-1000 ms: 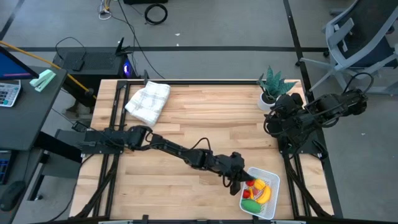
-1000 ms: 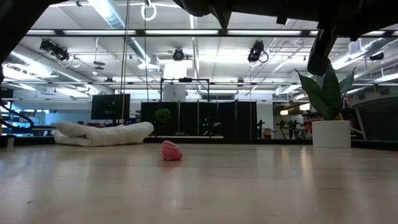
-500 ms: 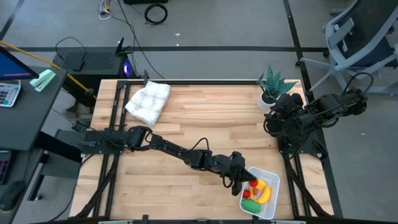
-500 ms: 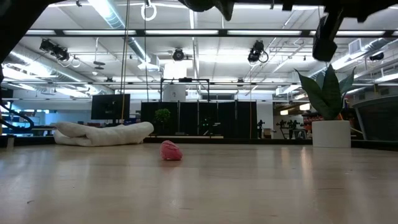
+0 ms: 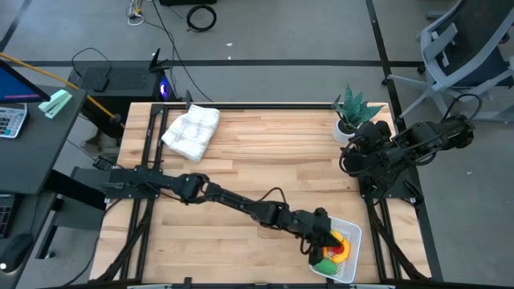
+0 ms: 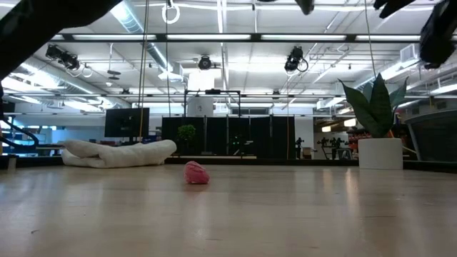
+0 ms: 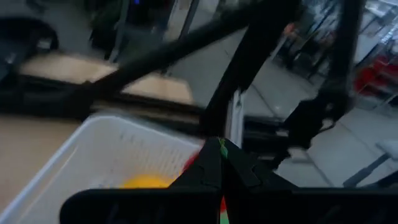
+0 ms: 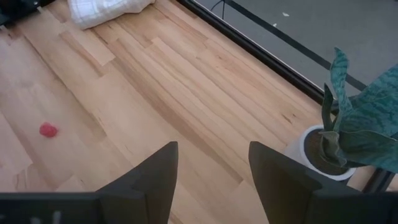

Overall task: Pick and placing Produce into tupperware
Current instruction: Put the red strawberry into the white basket

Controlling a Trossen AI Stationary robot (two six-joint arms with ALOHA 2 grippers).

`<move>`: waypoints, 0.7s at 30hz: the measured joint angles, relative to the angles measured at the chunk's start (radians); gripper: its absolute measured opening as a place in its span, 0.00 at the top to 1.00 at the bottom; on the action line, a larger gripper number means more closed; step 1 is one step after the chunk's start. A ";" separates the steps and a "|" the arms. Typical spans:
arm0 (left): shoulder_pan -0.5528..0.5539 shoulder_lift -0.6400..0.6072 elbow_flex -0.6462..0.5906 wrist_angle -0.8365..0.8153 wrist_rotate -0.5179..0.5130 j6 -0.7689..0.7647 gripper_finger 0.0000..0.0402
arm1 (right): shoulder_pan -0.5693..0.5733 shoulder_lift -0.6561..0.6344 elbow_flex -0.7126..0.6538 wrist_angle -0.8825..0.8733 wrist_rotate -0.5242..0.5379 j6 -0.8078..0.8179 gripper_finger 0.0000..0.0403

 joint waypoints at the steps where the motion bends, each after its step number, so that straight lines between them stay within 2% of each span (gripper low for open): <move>1: 0.001 -0.012 -0.011 -0.034 -0.004 -0.005 1.00 | 0.000 0.000 0.000 0.001 0.000 0.000 0.49; 7: 0.010 -0.012 -0.015 -0.220 0.007 -0.019 1.00 | 0.000 0.003 0.000 0.000 -0.001 -0.008 0.49; 15: 0.005 -0.012 -0.015 -0.210 0.029 0.007 1.00 | 0.000 0.003 0.000 0.001 0.000 -0.035 0.49; 21: 0.009 -0.008 -0.016 -0.220 0.028 0.007 0.95 | 0.000 0.003 0.000 0.000 0.000 -0.036 0.49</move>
